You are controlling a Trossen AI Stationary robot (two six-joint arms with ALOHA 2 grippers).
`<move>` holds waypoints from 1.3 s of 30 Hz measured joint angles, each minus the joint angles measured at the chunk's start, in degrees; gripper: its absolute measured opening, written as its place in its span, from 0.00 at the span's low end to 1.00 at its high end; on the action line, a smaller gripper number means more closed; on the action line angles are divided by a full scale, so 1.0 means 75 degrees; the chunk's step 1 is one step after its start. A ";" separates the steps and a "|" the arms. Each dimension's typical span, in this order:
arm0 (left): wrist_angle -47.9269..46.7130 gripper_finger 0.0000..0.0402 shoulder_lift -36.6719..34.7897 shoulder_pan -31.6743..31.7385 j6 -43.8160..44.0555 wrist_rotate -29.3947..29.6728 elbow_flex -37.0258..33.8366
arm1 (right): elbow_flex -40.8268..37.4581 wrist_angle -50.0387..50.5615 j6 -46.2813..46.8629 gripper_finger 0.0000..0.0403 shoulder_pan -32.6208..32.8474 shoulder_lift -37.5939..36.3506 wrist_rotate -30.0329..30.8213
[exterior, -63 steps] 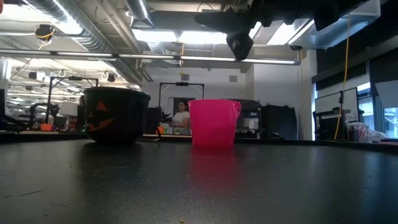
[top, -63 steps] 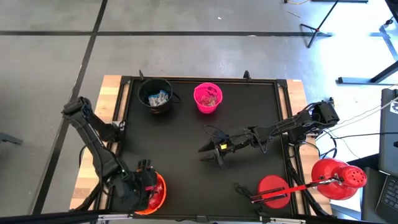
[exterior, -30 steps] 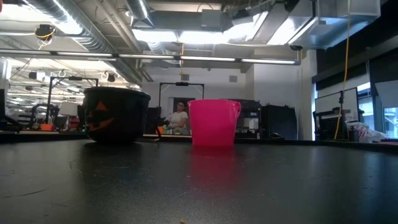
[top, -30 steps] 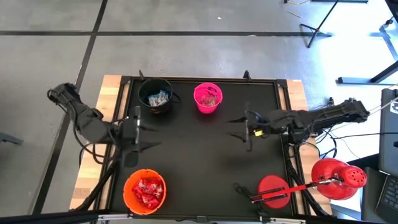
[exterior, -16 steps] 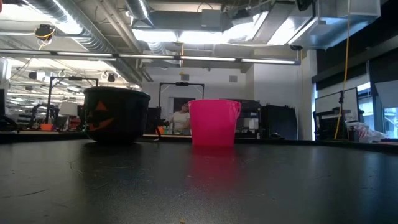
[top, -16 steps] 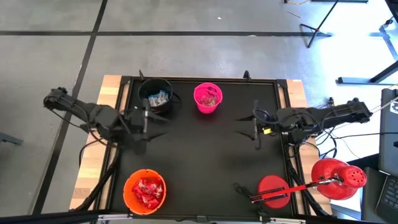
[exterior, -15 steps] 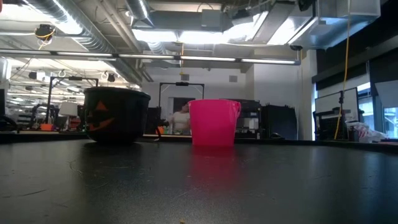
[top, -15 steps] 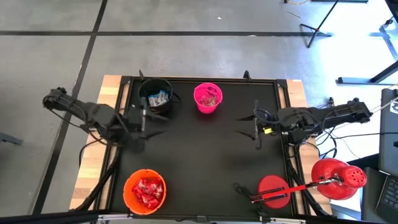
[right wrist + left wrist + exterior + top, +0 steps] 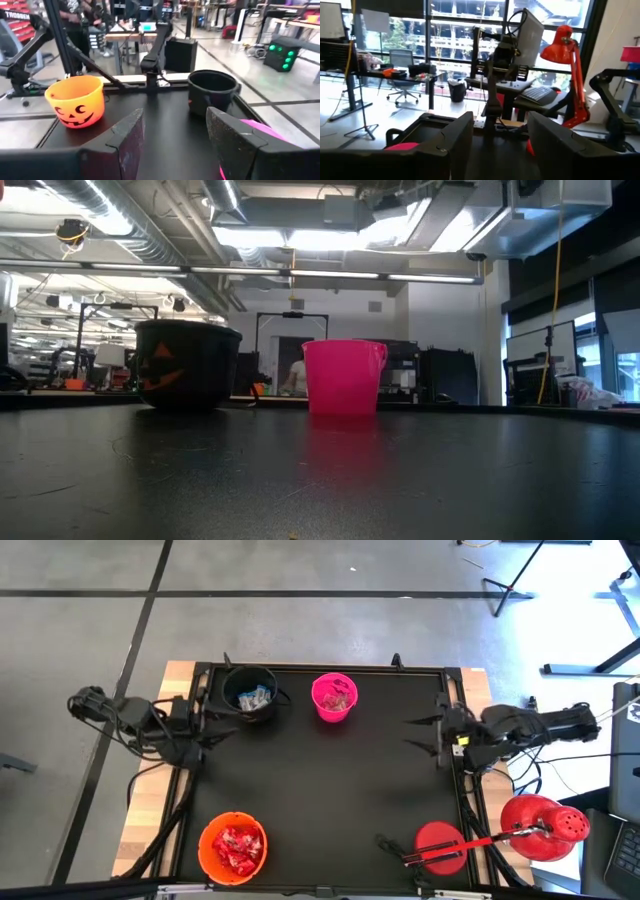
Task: Organize candy in baskets
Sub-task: Return to Home Position
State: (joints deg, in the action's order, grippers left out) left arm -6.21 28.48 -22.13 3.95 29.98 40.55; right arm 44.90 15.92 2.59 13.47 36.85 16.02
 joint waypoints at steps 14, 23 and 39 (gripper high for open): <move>0.0002 0.44 -0.1502 0.0000 -0.0203 0.0148 -0.0932 | -0.2503 -0.0780 0.0250 0.53 0.0000 -0.3779 0.0194; 0.0875 0.44 -0.2387 0.0000 -0.0516 0.0124 -0.2021 | -0.2985 -0.0718 0.0223 0.53 0.0000 -0.4891 0.0171; 0.1954 0.44 -0.3778 0.0000 -0.0462 0.0078 -0.3848 | -0.3609 -0.0896 0.0217 0.53 0.0000 -0.4891 0.0118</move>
State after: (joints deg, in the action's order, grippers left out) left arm 8.44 0.14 -22.13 0.49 30.57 11.69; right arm 17.83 9.20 4.22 13.47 0.16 16.91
